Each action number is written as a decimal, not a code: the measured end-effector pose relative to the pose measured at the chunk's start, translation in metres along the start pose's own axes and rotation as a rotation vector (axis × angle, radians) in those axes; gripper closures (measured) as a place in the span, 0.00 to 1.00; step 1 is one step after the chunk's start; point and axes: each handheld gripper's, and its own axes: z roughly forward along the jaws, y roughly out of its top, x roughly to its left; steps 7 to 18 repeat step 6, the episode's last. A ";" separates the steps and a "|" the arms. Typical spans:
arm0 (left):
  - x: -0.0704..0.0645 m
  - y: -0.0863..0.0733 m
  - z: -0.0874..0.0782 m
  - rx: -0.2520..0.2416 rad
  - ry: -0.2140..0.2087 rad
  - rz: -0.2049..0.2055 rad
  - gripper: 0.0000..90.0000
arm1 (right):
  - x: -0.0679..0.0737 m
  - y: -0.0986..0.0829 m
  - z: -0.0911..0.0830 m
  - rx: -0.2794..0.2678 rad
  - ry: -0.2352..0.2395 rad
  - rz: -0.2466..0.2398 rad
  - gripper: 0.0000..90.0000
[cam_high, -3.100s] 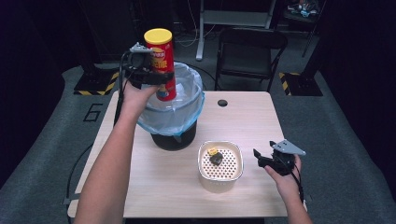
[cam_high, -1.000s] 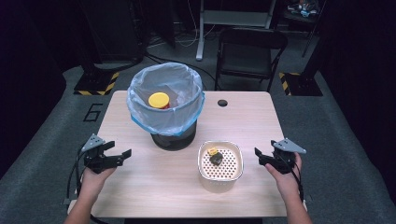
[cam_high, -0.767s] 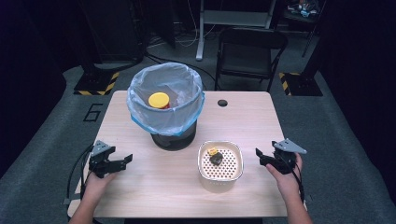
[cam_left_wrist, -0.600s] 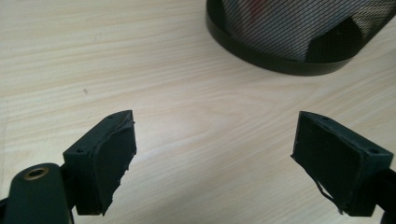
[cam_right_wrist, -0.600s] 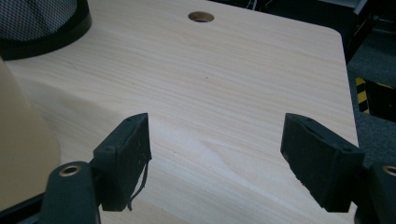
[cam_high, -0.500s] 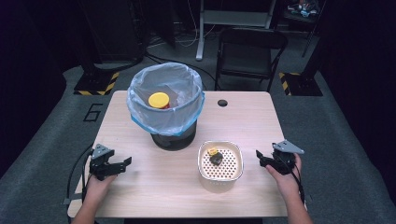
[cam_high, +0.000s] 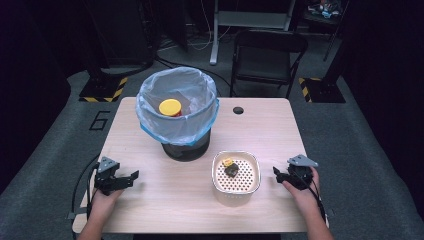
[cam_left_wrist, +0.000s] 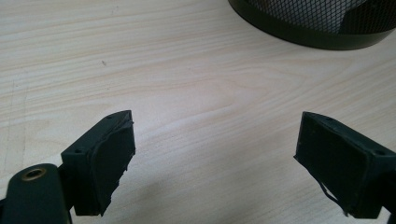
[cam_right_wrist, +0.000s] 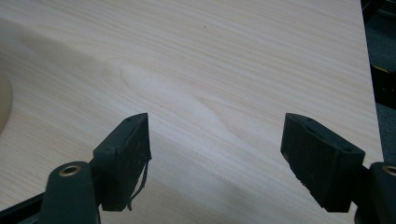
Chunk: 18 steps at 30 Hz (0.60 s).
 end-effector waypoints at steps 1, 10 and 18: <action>0.000 -0.001 0.001 0.012 -0.002 0.005 0.13 | 0.000 -0.001 0.001 0.005 0.002 -0.002 0.26; 0.000 -0.003 0.006 0.049 0.014 0.032 0.13 | -0.001 -0.008 0.006 0.029 0.025 0.037 0.26; 0.000 -0.003 0.006 0.049 0.014 0.032 0.13 | -0.001 -0.008 0.006 0.029 0.025 0.037 0.26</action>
